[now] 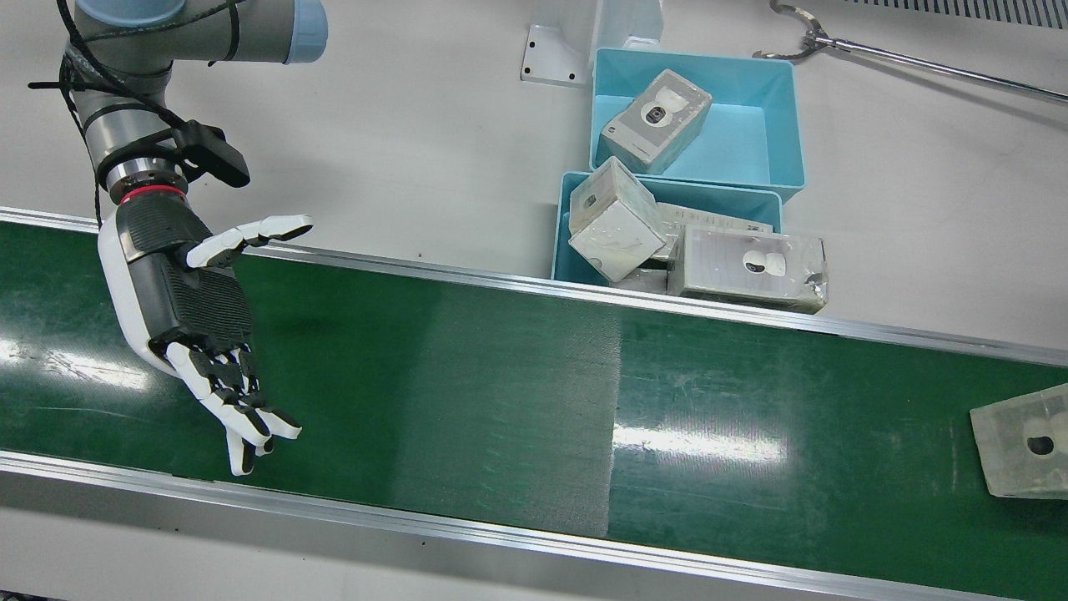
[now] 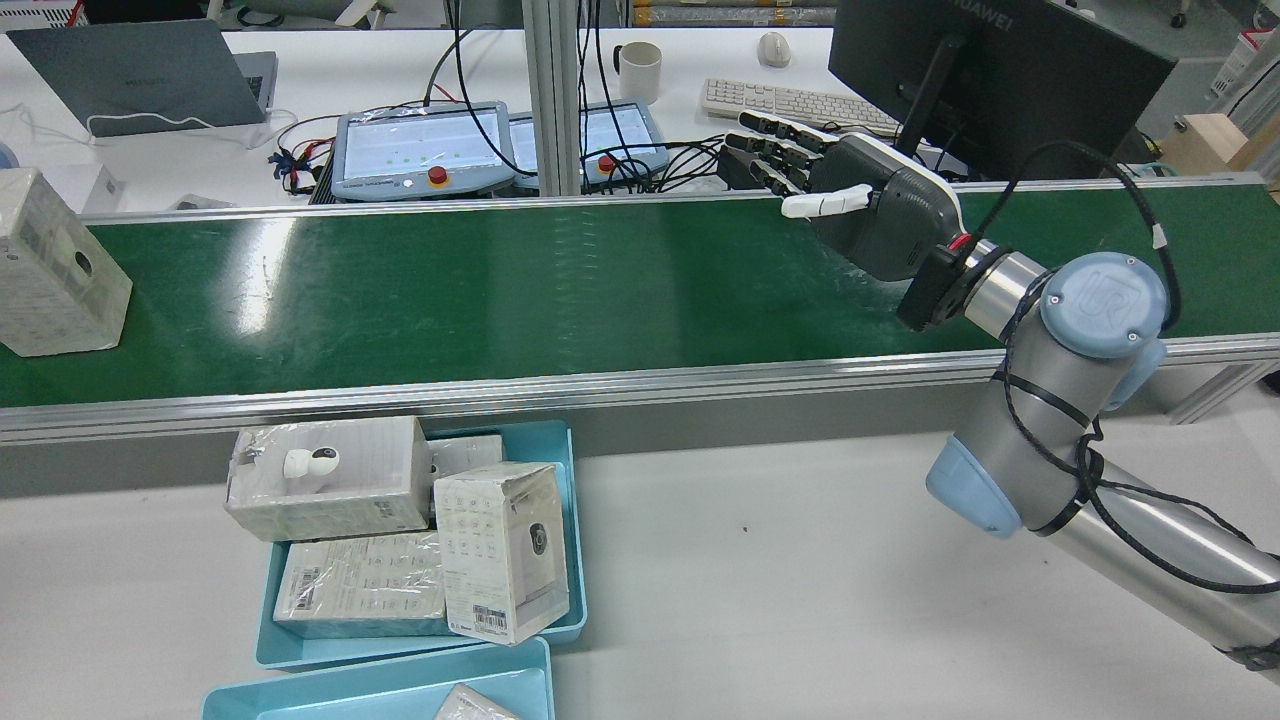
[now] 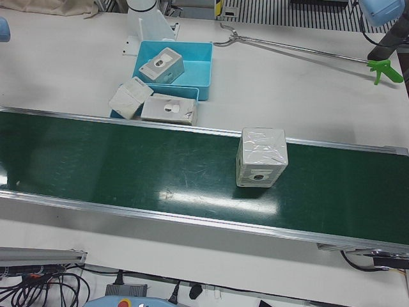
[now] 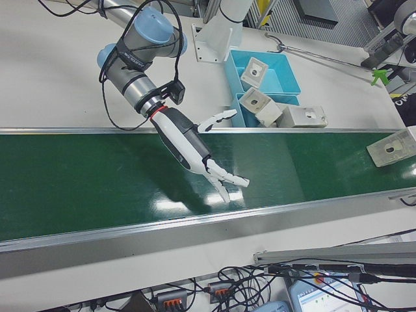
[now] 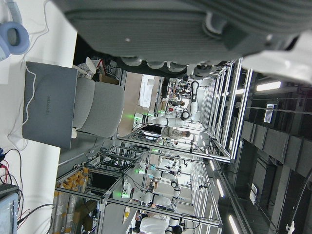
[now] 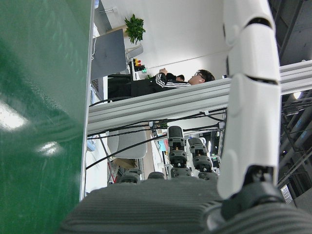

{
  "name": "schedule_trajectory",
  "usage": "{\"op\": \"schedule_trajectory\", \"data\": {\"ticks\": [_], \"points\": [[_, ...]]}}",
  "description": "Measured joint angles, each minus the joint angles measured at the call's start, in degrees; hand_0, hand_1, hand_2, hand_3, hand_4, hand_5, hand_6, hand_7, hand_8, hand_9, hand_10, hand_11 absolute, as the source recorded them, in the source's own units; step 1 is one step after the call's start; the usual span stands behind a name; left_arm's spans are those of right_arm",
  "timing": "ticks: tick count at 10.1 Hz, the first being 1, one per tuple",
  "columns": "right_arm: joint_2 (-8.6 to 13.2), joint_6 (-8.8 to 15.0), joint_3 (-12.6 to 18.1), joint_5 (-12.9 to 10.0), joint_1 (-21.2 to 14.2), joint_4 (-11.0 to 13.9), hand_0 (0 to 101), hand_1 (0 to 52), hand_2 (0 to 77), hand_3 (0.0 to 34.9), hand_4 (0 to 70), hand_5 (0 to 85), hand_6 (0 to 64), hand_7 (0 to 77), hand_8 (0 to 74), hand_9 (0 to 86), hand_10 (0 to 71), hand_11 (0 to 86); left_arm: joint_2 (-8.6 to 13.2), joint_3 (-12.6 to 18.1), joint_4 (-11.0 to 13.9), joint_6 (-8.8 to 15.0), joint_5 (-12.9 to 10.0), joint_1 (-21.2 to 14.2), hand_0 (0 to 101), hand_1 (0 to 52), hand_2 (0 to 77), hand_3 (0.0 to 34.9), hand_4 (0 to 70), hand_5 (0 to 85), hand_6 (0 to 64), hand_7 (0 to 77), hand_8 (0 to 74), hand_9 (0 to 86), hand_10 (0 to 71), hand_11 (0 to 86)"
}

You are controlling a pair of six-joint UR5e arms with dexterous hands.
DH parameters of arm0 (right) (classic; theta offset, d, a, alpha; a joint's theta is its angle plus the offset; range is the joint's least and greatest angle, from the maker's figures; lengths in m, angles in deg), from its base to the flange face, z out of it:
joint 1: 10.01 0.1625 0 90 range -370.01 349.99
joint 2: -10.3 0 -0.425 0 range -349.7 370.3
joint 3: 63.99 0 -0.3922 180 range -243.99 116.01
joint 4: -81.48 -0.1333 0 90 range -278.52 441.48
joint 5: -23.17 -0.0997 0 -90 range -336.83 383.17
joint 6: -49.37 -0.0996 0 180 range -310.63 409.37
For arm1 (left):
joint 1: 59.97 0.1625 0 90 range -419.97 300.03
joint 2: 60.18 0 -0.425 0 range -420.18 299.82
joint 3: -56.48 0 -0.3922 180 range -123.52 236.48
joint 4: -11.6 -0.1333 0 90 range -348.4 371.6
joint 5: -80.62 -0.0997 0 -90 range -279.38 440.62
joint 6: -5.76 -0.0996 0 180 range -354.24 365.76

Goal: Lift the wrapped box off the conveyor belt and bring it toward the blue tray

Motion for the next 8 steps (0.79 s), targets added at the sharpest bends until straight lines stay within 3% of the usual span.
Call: {"op": "schedule_trajectory", "data": {"ticks": [8], "points": [[-3.12,-0.27,2.63,0.29,0.98,0.11,48,15.8,13.1,1.4,9.3,10.9,3.8,15.3,0.0,1.1,1.1,3.8,0.00,0.00,0.00,0.00,0.00,0.00,0,0.0,1.1,0.0,0.0,0.5,0.0,0.5,0.5,0.0,0.0,0.5]]}}
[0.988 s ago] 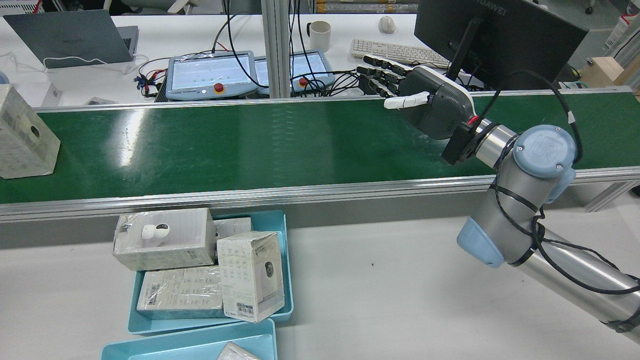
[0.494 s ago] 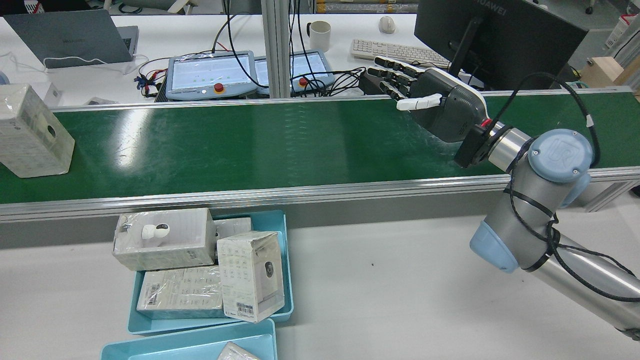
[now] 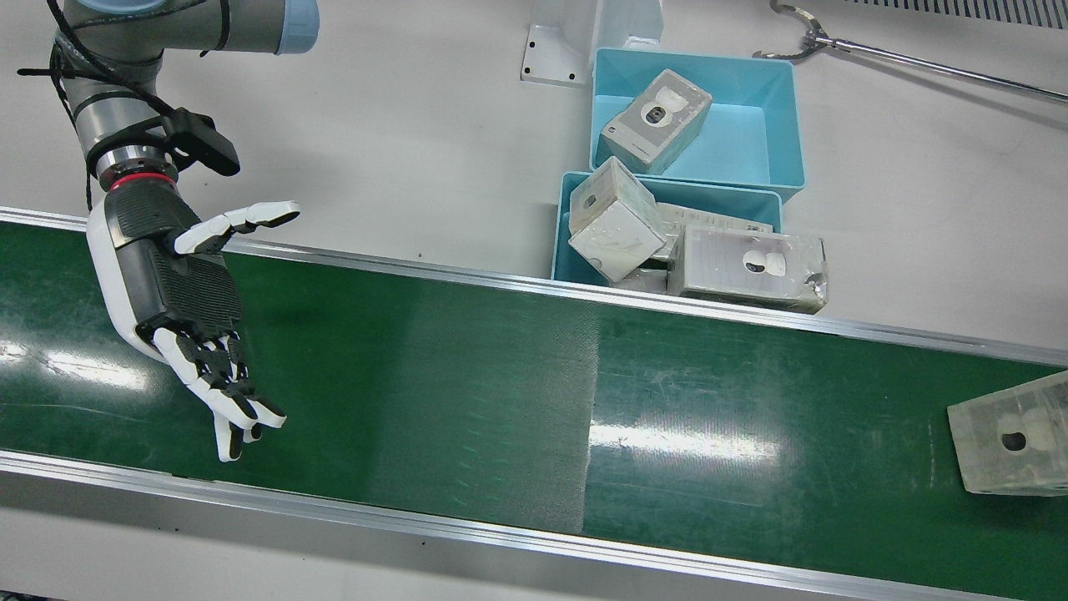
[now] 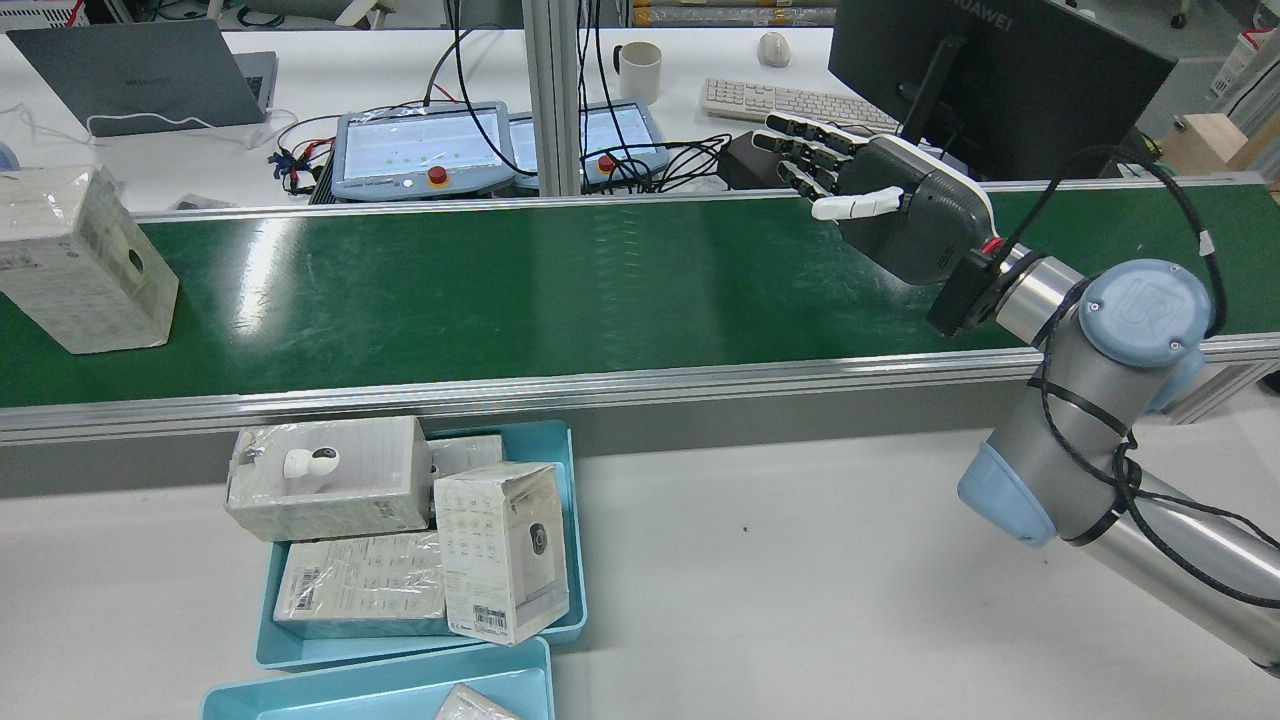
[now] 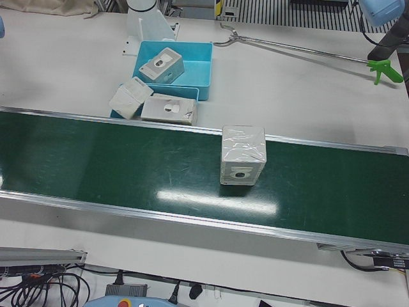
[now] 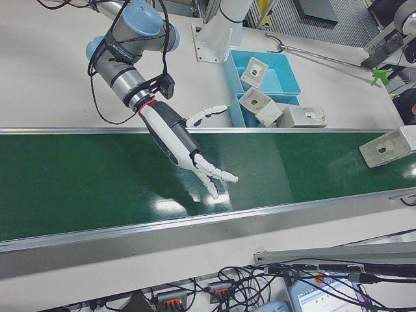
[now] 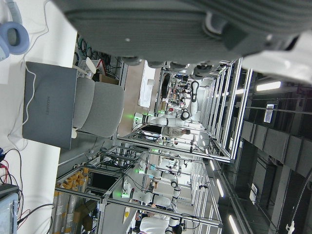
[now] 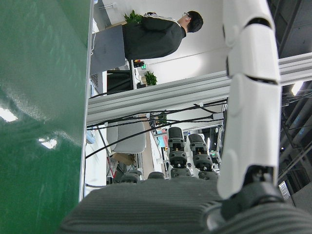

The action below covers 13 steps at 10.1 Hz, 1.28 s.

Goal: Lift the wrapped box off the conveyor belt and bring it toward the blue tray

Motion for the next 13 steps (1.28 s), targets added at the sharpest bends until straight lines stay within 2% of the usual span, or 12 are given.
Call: {"op": "schedule_trajectory", "data": {"ticks": [13], "points": [[-0.15,0.22,0.84,-0.33,0.02,0.00,48,14.7,13.1,1.1,14.2,13.6,6.5,19.6,0.0,2.2,1.1,2.7,0.00,0.00,0.00,0.00,0.00,0.00,0,0.0,1.1,0.0,0.0,1.1,0.0,0.5,0.5,0.0,0.5,0.0]]}}
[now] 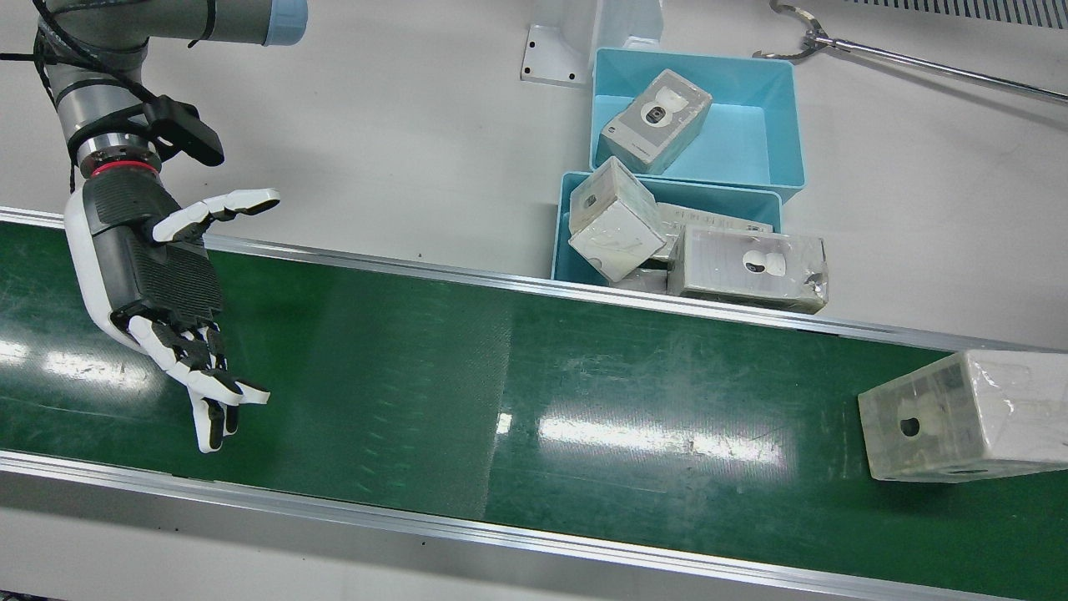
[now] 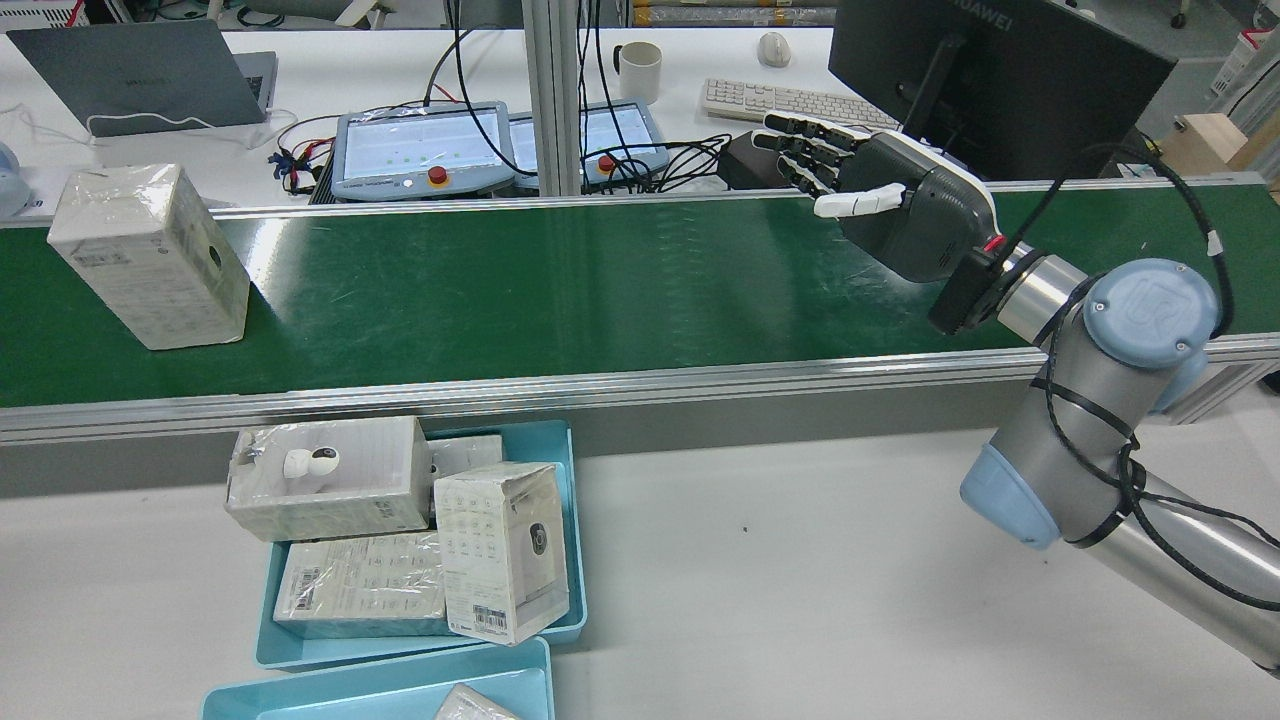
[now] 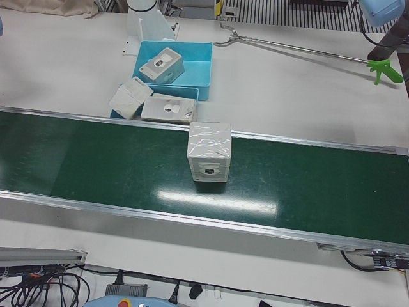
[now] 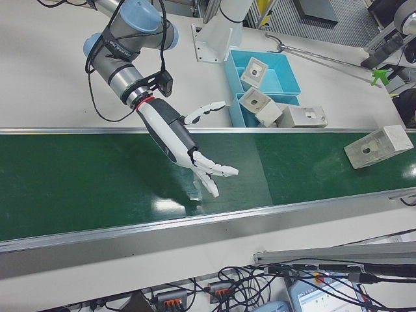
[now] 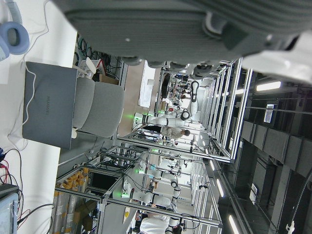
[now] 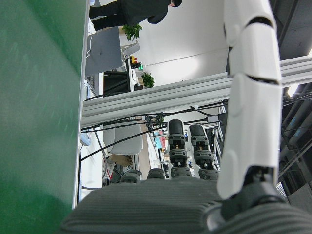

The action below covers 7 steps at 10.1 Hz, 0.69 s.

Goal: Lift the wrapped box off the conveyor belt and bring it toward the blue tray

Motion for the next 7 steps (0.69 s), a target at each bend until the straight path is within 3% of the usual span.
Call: {"op": "schedule_trajectory", "data": {"ticks": [7], "points": [[0.80,0.24,-0.01,-0.80,-0.42,0.00,48,15.8,15.3,2.6,16.4,13.6,7.1,21.8,2.2,4.4,1.1,3.3,0.00,0.00,0.00,0.00,0.00,0.00,0,0.0,1.1,0.0,0.0,0.5,0.0,0.5,0.5,0.0,0.5,0.0]]}}
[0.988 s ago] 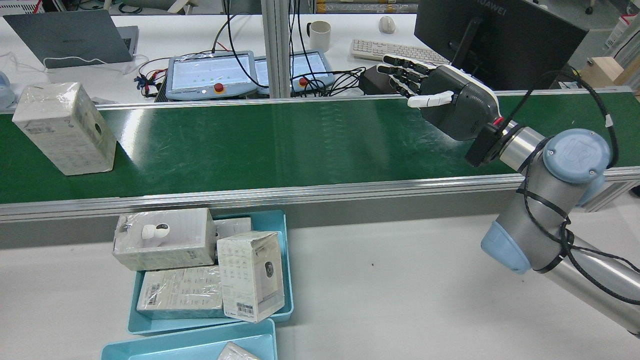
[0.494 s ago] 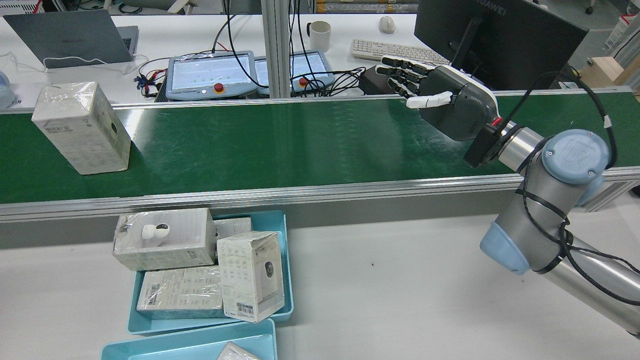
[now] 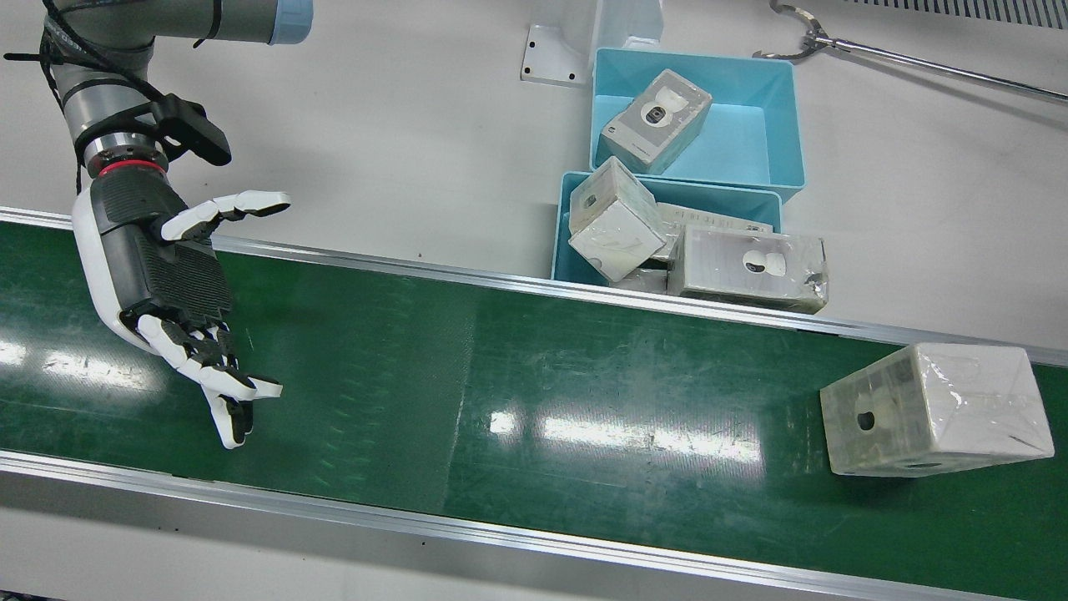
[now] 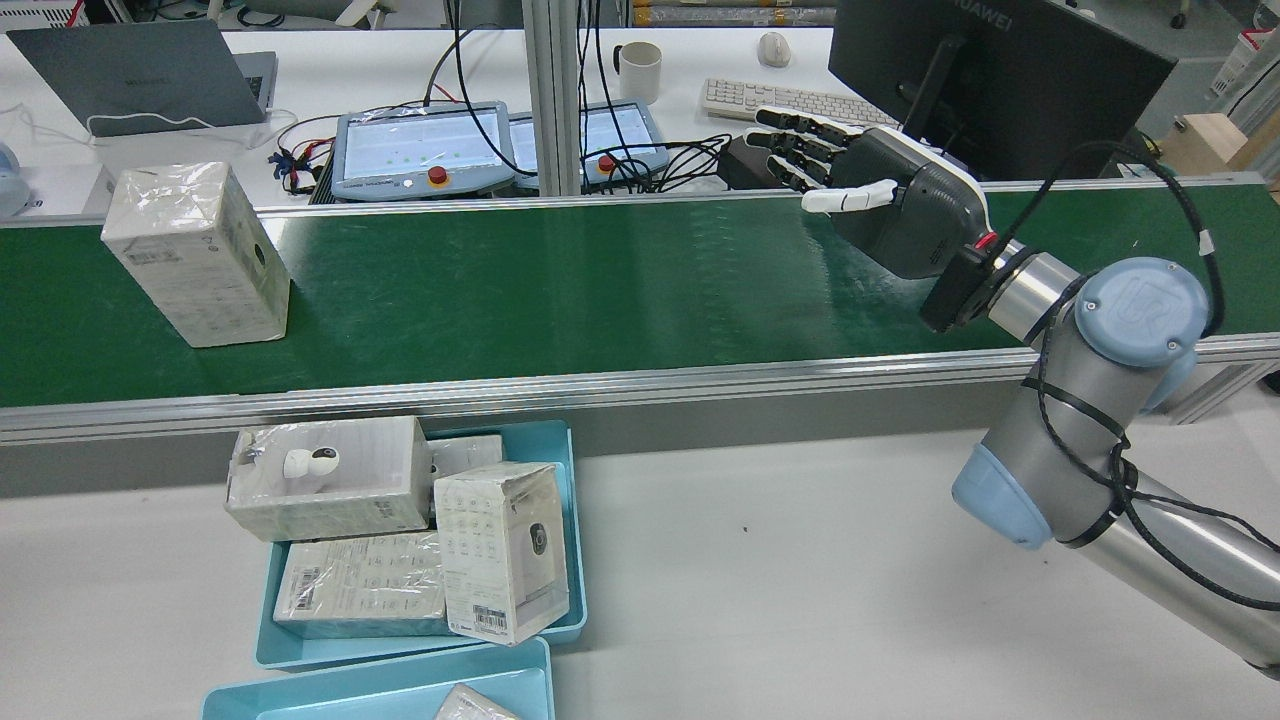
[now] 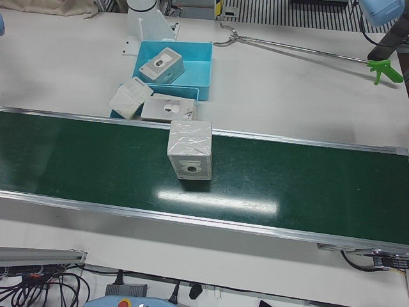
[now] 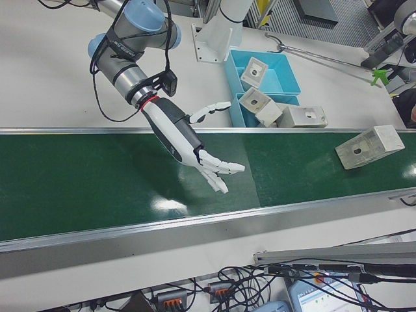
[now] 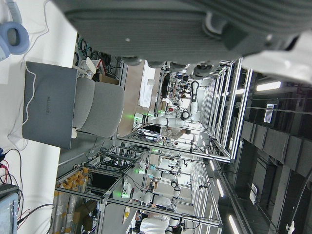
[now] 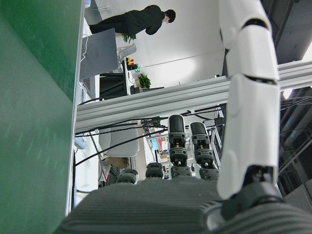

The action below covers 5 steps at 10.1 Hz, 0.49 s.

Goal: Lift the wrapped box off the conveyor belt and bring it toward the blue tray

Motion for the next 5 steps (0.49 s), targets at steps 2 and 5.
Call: {"op": "schedule_trajectory", "data": {"ticks": [2,5], "points": [[0.74,0.23,-0.31,-0.90,-0.14,0.24,48,16.4,15.8,2.5,17.5,14.7,8.7,23.5,2.2,4.4,1.1,3.3,0.00,0.00,0.00,0.00,0.00,0.00,0,0.0,1.1,0.0,0.0,1.1,0.0,0.5,0.5,0.0,0.0,0.5],[2.36,0.55,-1.11,-1.98,-0.40,0.74,48,16.4,17.5,2.6,20.2,16.9,9.8,25.6,2.2,4.4,0.0,1.6,0.00,0.00,0.00,0.00,0.00,0.00,0,0.0,1.1,0.0,0.0,1.1,0.0,0.5,0.5,0.0,0.0,0.5]]}}
